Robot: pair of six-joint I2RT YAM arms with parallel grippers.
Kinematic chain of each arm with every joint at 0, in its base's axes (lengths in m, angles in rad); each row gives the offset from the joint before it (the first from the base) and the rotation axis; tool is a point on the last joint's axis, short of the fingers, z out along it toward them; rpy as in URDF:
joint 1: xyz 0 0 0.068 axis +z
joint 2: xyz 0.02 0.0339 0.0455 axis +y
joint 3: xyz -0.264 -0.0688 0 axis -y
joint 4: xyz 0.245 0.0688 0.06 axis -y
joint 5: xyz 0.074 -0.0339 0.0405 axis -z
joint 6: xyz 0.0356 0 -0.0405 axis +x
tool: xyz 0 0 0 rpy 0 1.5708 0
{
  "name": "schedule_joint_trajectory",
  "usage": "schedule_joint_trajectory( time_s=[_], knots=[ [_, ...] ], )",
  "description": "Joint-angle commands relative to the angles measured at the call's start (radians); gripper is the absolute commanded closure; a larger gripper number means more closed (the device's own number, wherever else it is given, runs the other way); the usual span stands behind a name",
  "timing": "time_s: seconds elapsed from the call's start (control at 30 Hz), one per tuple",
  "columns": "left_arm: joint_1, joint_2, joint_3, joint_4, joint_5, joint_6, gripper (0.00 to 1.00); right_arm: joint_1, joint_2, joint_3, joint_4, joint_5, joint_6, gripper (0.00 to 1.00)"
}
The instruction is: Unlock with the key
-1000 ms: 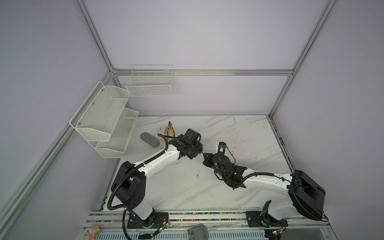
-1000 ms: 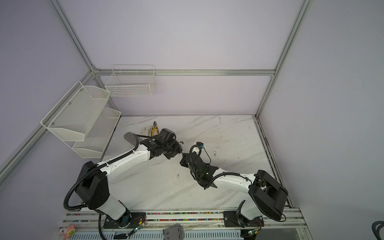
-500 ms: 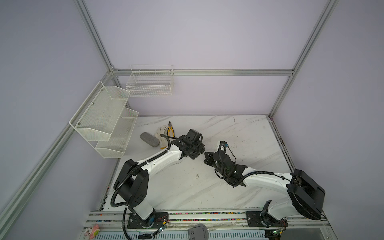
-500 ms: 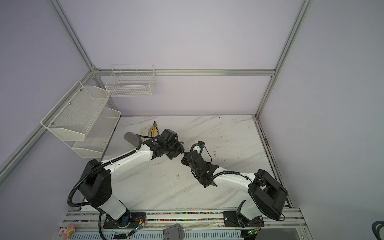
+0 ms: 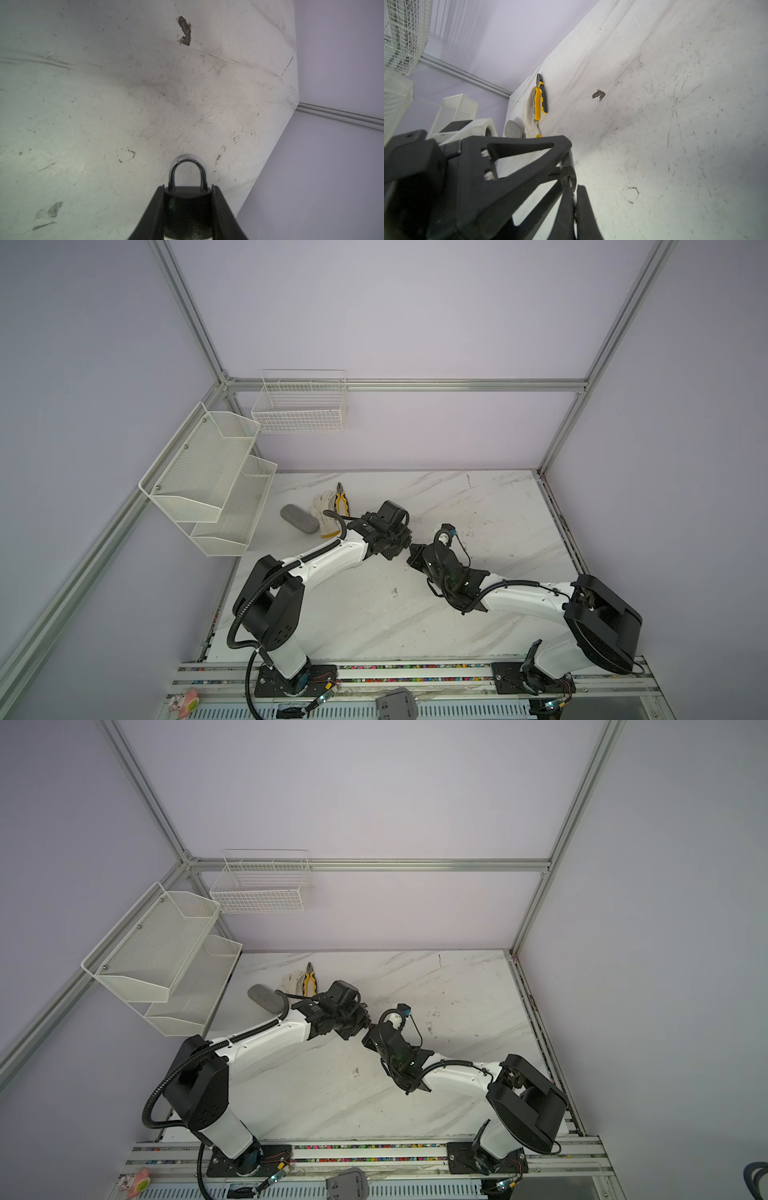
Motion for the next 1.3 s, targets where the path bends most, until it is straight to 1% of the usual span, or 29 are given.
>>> schedule_joint_trajectory(
  time_s=[0.0, 0.1, 0.23, 0.27, 0.3, 0.33, 0.4, 0.47, 0.57, 0.67, 0.73, 0.8, 0.83, 0.87, 0.9, 0.93, 0.97, 1.03, 1.07, 1.1, 1.17, 1.2, 1.23, 1.27],
  knots=[
    [-0.039, 0.011, 0.071, -0.004, 0.031, -0.025, 1.0, 0.004, 0.051, 0.011, 0.089, 0.077, 0.063, 1.0],
    [-0.047, 0.016, 0.085, -0.004, 0.033, -0.024, 1.0, 0.005, 0.078, 0.001, 0.124, 0.078, 0.115, 1.0],
    [-0.052, 0.02, 0.079, 0.009, 0.036, -0.031, 1.0, 0.006, 0.077, -0.038, 0.276, 0.09, 0.118, 1.0],
    [-0.053, 0.021, 0.081, 0.01, 0.039, -0.03, 1.0, 0.005, 0.091, -0.041, 0.294, 0.074, 0.141, 1.0],
    [-0.055, 0.023, 0.082, 0.015, 0.037, -0.031, 1.0, 0.002, 0.108, -0.054, 0.34, 0.055, 0.179, 1.0],
    [-0.058, 0.022, 0.082, 0.021, 0.036, -0.03, 1.0, -0.006, 0.126, -0.086, 0.432, 0.031, 0.223, 1.0],
    [-0.061, 0.021, 0.079, 0.03, 0.033, -0.031, 1.0, -0.018, 0.165, -0.136, 0.605, 0.005, 0.23, 1.0],
    [-0.061, 0.019, 0.074, 0.036, 0.033, -0.032, 1.0, -0.019, 0.149, -0.134, 0.587, 0.038, 0.228, 1.0],
    [-0.065, 0.022, 0.074, 0.047, 0.034, -0.031, 1.0, -0.012, 0.13, -0.109, 0.479, 0.099, 0.236, 1.0],
    [-0.067, 0.026, 0.073, 0.06, 0.036, -0.035, 1.0, -0.001, 0.145, -0.082, 0.451, 0.144, 0.209, 1.0],
    [-0.067, 0.03, 0.071, 0.069, 0.038, -0.038, 1.0, 0.027, 0.159, -0.008, 0.335, 0.196, 0.122, 1.0],
    [-0.067, 0.029, 0.076, 0.078, 0.035, -0.037, 1.0, 0.065, 0.182, 0.048, 0.241, 0.28, 0.079, 1.0],
    [-0.067, 0.032, 0.081, 0.078, 0.036, -0.034, 1.0, 0.067, 0.195, 0.062, 0.196, 0.288, 0.109, 1.0],
    [-0.067, 0.034, 0.085, 0.078, 0.038, -0.037, 1.0, 0.066, 0.203, 0.056, 0.194, 0.287, 0.157, 1.0],
    [-0.068, 0.038, 0.086, 0.081, 0.041, -0.039, 1.0, 0.064, 0.21, 0.011, 0.267, 0.271, 0.22, 1.0],
    [-0.068, 0.038, 0.083, 0.091, 0.042, -0.041, 1.0, 0.049, 0.222, -0.048, 0.405, 0.229, 0.285, 1.0],
    [-0.07, 0.038, 0.079, 0.1, 0.041, -0.039, 1.0, 0.023, 0.243, -0.093, 0.539, 0.159, 0.319, 1.0],
    [-0.071, 0.037, 0.073, 0.103, 0.039, -0.031, 1.0, -0.018, 0.282, -0.135, 0.79, 0.023, 0.343, 1.0],
    [-0.071, 0.033, 0.065, 0.108, 0.038, -0.028, 1.0, -0.029, 0.286, -0.137, 0.848, -0.018, 0.343, 1.0],
    [-0.071, 0.032, 0.06, 0.111, 0.039, -0.026, 1.0, -0.042, 0.284, -0.135, 0.881, -0.062, 0.339, 1.0],
    [-0.071, 0.031, 0.057, 0.13, 0.046, -0.012, 1.0, -0.051, 0.254, -0.13, 0.849, -0.089, 0.317, 1.0],
    [-0.071, 0.03, 0.056, 0.127, 0.05, -0.004, 1.0, -0.058, 0.238, -0.123, 0.813, -0.11, 0.294, 1.0],
    [-0.068, 0.026, 0.053, 0.127, 0.059, -0.006, 1.0, -0.06, 0.216, -0.112, 0.74, -0.117, 0.267, 1.0],
    [-0.067, 0.023, 0.05, 0.13, 0.058, 0.0, 1.0, -0.06, 0.196, -0.11, 0.682, -0.094, 0.241, 1.0]
  ],
)
